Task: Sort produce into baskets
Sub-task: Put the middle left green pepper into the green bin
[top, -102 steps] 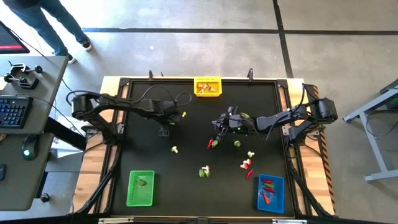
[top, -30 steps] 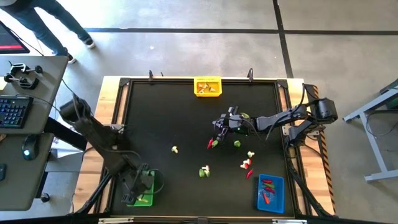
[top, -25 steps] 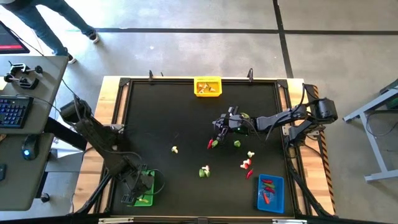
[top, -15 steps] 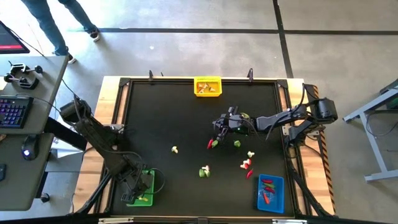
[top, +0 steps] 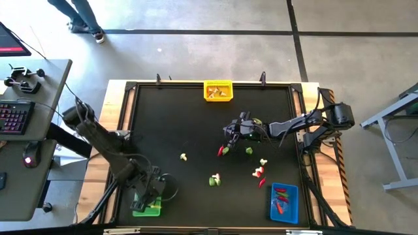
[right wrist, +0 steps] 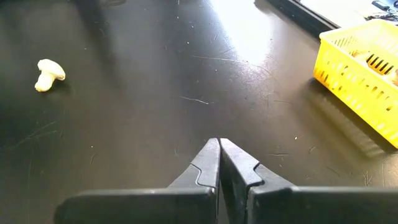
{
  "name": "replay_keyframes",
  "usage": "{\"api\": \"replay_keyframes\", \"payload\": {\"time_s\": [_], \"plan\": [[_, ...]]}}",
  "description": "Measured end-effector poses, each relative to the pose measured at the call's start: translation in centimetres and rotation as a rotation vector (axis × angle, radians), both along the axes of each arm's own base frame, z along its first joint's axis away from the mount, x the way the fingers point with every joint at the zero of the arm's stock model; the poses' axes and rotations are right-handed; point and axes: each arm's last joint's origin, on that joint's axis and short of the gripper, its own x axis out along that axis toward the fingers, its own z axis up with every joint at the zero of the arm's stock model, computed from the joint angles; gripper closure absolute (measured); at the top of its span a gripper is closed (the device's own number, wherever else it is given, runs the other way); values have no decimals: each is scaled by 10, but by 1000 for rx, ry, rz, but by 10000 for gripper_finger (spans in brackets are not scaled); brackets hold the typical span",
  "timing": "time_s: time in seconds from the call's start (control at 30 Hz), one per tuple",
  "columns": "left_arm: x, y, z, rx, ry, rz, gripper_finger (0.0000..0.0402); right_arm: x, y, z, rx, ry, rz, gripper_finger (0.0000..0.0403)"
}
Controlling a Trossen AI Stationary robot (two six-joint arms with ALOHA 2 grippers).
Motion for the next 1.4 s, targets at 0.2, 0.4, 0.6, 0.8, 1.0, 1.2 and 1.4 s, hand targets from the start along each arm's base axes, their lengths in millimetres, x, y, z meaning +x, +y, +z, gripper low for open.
{"api": "replay_keyframes", "payload": {"time_s": [0.2,0.4,0.6,0.8,1.0,1.2,1.4], "plan": [[23,28,4,57,-92,-65,338,0,0,0,0,0,0,402],[55,68,-6,35,-225,-114,384,0,0,0,-7,3,4,402],[74,108,-21,40,-389,-85,400,-1,0,-1,-8,12,2,402],[85,140,-32,13,-568,-1,399,-1,0,-1,-3,11,-1,402],[91,161,-31,9,-762,93,399,-1,0,-1,5,12,-3,402],[95,179,-25,67,-941,200,399,-2,3,-1,58,26,61,402],[92,191,-25,91,-1006,295,399,-18,16,13,89,90,94,402]]}}
